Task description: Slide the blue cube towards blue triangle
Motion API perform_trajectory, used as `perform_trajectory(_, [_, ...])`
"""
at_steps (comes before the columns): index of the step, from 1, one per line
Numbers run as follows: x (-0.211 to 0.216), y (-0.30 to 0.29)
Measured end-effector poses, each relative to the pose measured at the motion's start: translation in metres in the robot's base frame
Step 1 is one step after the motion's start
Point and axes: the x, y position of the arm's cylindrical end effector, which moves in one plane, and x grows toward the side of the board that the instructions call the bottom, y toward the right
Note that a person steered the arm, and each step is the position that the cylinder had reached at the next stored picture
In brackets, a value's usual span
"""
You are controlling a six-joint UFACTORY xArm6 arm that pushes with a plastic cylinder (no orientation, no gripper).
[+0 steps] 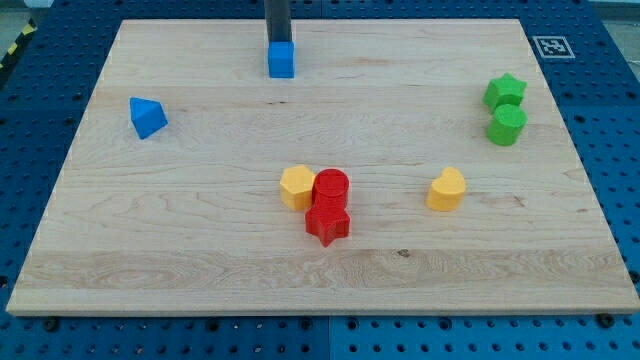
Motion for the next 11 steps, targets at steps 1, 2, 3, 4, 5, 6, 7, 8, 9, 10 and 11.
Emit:
perform_trajectory(1, [0.037, 0.004])
perform_trajectory(2, [0.068, 0.008])
perform_trajectory(3, [0.059, 0.004])
perform_trajectory(4, [0.05, 0.031])
perform_trajectory(5, [0.081, 0.069])
perform_trajectory(6, [0.116, 0.073])
perform_trajectory(7, [0.122, 0.073])
perform_trajectory(8, [0.119, 0.072])
perform_trajectory(9, [0.118, 0.062])
perform_trajectory(10, [0.117, 0.059])
perform_trajectory(11, [0.112, 0.054])
